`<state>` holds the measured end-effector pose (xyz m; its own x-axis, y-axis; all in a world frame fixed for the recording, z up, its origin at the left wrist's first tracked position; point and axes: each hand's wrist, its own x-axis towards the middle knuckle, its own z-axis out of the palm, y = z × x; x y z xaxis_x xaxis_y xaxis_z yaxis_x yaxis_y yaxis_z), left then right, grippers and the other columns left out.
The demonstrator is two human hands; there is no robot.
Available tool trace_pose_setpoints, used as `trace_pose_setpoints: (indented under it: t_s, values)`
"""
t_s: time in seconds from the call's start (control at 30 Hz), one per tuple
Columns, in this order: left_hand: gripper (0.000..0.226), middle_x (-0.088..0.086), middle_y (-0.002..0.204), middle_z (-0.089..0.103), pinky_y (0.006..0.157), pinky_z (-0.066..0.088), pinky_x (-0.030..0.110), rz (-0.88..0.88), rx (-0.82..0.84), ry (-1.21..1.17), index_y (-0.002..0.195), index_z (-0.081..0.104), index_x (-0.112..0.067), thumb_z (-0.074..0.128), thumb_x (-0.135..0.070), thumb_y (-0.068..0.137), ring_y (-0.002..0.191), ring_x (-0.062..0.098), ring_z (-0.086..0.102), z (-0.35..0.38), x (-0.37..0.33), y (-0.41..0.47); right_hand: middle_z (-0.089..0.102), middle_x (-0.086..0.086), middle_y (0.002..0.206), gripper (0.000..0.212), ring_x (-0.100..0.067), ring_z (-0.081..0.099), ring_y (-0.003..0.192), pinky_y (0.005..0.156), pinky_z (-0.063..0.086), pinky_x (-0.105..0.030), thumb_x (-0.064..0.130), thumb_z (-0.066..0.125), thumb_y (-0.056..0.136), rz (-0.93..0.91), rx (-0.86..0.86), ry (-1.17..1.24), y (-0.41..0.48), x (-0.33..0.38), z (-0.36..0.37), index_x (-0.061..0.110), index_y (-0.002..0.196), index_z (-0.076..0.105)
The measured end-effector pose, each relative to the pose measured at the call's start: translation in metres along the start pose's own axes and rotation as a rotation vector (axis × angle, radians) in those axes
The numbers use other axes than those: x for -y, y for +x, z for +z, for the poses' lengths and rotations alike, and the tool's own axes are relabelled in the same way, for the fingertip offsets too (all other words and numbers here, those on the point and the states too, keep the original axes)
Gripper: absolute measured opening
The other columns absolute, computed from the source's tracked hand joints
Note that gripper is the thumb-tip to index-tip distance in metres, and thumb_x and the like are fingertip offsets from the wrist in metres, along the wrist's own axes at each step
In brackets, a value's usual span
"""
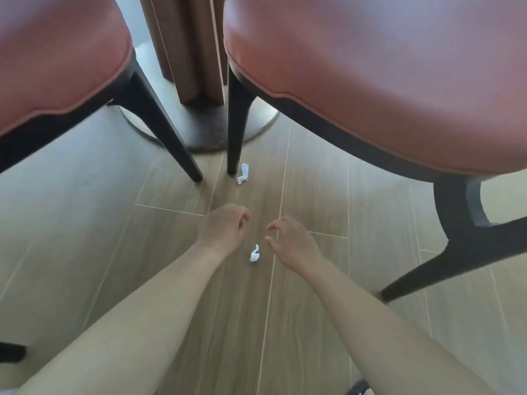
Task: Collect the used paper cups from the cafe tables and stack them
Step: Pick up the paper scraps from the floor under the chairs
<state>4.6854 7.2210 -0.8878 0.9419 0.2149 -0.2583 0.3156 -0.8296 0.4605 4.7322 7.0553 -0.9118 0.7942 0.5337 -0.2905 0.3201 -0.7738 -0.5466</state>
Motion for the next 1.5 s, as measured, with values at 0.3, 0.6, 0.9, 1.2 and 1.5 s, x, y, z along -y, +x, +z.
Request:
trace_pose_setpoints:
  t_s: [0.3,0.6,0.9,1.2,1.5]
  values:
    - [0.018,-0.006,0.103,0.059,0.069,0.041,0.028,-0.071,0.105,0.082,0.105,0.059,-0.025,0.051,-0.025,0.089,0.094,0.016,0.058,0.065,0.022,-0.001,0.051,0.002,0.119,0.024,-0.016,0.047,0.112,0.085,0.045,-0.032,0.025,0.054,0.089,0.046,0.039,-0.005,0.003,-0.027,0.051,0.018,0.112,0.057]
    - [0.023,-0.003,0.111,0.057,0.074,0.048,0.033,-0.165,0.205,0.066,0.113,0.053,-0.024,0.050,-0.025,0.091,0.096,0.018,0.058,0.088,0.034,-0.005,0.043,0.001,0.128,0.040,-0.019,0.046,0.114,0.083,0.045,-0.032,0.027,0.055,0.089,0.123,0.057,-0.027,-0.007,-0.046,0.065,0.019,0.127,0.045]
    - [0.034,-0.002,0.117,0.050,0.064,0.042,0.029,-0.138,0.267,0.089,0.124,0.044,-0.022,0.051,-0.020,0.091,0.092,0.017,0.057,0.102,0.026,-0.005,0.042,0.000,0.131,0.047,-0.019,0.045,0.118,0.087,0.042,-0.032,0.027,0.054,0.090,0.186,0.091,0.027,-0.001,-0.043,0.067,0.021,0.133,0.037]
    - [0.038,-0.004,0.122,0.044,0.065,0.049,0.027,0.047,0.296,0.216,0.126,0.043,-0.025,0.055,-0.021,0.090,0.098,0.016,0.055,0.107,0.029,0.015,0.042,0.002,0.131,0.047,-0.016,0.046,0.117,0.085,0.043,-0.027,0.027,0.054,0.090,0.183,0.071,0.005,-0.005,-0.057,0.064,0.020,0.134,0.038]
    - [0.019,-0.001,0.109,0.055,0.072,0.047,0.030,0.056,0.361,0.242,0.109,0.055,-0.022,0.051,-0.015,0.091,0.094,0.020,0.058,0.125,0.028,0.018,0.039,0.003,0.133,0.048,-0.015,0.045,0.119,0.090,0.044,-0.029,0.028,0.054,0.091,0.226,0.065,0.027,-0.010,-0.070,0.060,0.021,0.136,0.037]
